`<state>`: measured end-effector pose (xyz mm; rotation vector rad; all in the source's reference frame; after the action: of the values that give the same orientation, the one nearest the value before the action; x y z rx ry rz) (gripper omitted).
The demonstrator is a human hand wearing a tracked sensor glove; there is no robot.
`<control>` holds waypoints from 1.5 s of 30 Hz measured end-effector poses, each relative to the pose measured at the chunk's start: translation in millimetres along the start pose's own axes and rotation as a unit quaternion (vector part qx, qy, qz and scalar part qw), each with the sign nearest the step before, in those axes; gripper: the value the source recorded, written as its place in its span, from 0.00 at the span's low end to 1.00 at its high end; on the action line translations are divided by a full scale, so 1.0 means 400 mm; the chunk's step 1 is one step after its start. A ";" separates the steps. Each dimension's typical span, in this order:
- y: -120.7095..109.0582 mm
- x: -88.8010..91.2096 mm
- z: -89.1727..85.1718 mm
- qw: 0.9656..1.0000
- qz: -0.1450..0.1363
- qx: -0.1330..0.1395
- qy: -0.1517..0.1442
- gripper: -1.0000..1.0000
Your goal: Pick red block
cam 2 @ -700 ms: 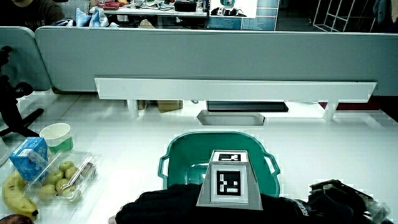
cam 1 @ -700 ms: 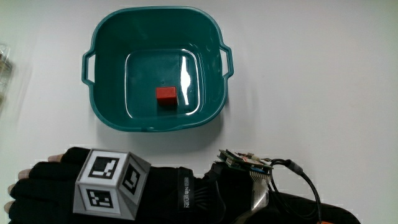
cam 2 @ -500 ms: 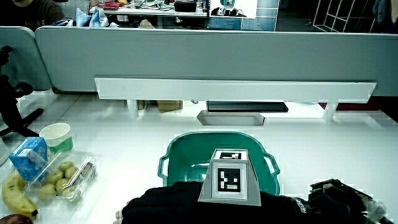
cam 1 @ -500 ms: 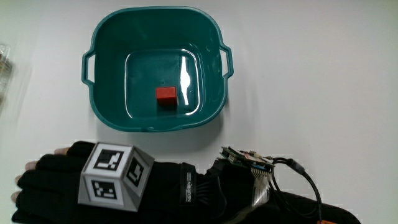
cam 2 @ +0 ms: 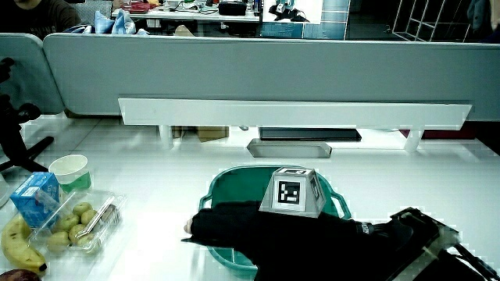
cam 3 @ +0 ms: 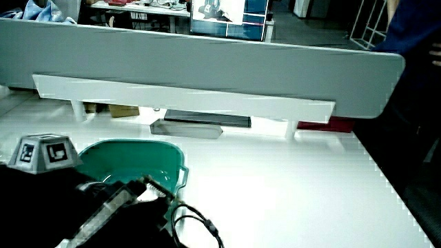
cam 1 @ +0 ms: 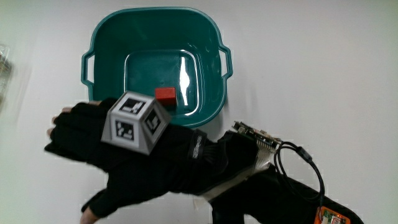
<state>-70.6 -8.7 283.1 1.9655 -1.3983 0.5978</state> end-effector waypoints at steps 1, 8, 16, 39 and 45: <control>-0.002 0.008 0.006 1.000 -0.006 0.002 0.003 0.50; -0.002 0.090 0.013 0.999 -0.044 0.004 0.021 0.50; -0.013 0.186 0.016 0.994 -0.104 0.002 0.023 0.50; -0.032 0.403 -0.023 0.968 -0.249 -0.026 0.029 0.50; -0.027 0.423 -0.038 0.961 -0.275 -0.040 0.009 0.50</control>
<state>-4.9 -105.5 406.8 2.1448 -0.7872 0.2907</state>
